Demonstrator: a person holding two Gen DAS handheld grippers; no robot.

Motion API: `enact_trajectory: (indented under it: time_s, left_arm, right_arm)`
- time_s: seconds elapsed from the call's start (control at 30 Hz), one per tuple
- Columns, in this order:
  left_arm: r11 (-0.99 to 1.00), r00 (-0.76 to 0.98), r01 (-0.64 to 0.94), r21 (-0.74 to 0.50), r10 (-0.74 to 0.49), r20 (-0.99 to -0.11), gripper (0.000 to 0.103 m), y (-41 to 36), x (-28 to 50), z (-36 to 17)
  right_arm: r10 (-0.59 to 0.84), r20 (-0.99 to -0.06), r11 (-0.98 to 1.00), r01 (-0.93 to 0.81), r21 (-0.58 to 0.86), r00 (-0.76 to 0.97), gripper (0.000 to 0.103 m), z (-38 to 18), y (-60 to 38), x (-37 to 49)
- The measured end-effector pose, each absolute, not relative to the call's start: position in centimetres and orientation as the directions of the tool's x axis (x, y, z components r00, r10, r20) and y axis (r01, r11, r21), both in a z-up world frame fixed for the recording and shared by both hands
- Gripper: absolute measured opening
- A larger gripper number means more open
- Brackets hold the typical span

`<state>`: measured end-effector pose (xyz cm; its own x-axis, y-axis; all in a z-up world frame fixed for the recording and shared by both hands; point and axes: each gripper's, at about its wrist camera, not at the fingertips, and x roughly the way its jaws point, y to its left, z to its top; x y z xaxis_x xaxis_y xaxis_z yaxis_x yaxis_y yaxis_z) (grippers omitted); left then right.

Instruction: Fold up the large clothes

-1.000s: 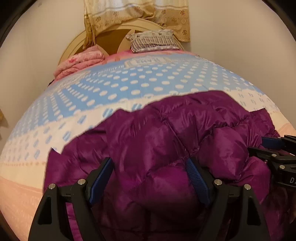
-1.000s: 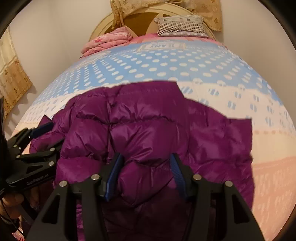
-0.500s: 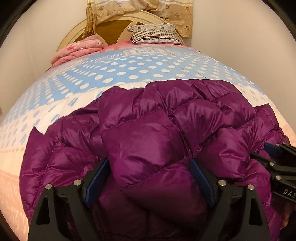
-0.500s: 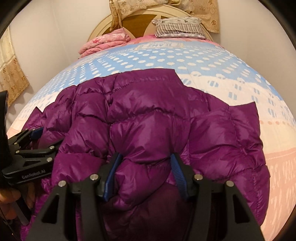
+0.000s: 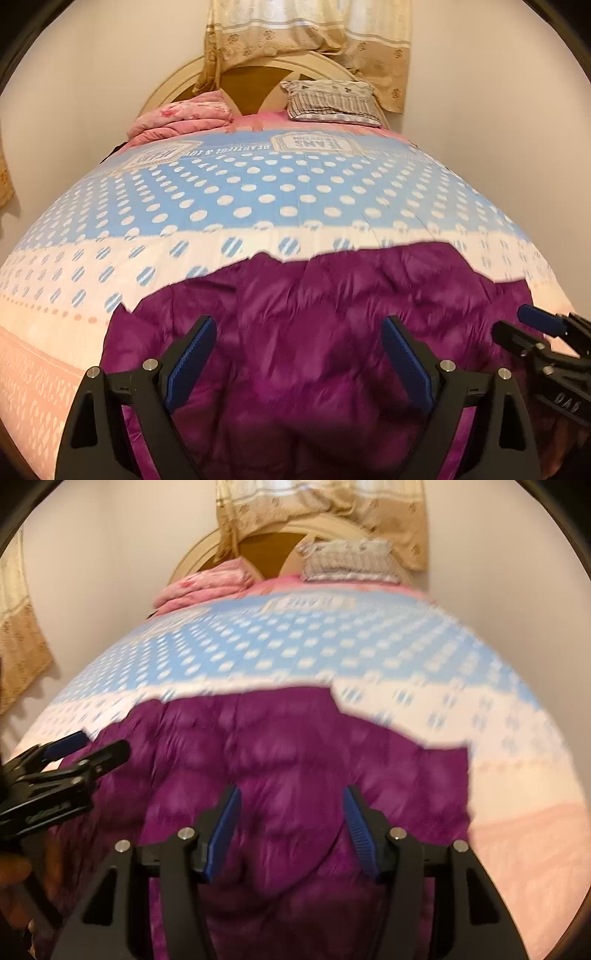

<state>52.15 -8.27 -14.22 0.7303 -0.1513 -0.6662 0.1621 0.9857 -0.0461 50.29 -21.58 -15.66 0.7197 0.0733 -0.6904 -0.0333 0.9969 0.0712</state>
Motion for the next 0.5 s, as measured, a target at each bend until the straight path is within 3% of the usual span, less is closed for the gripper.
enact_trajectory:
  time_s: [0.2,0.5]
  left_arm:
    - [0.992,0.684,0.082,0.093,0.012,-0.729,0.091,-11.1,54.4,-18.5]
    - [0.996,0.636,0.083,0.032,-0.028,-0.772,0.093,-10.6,55.1,-21.6]
  right_arm:
    - [-0.032,-0.753,0.997,0.073,0.022,0.658,0.061,-19.6,-20.5,53.7]
    - [-0.043,-0.747,0.997,0.079,0.014,0.663,0.064,-21.6,-20.6,53.4]
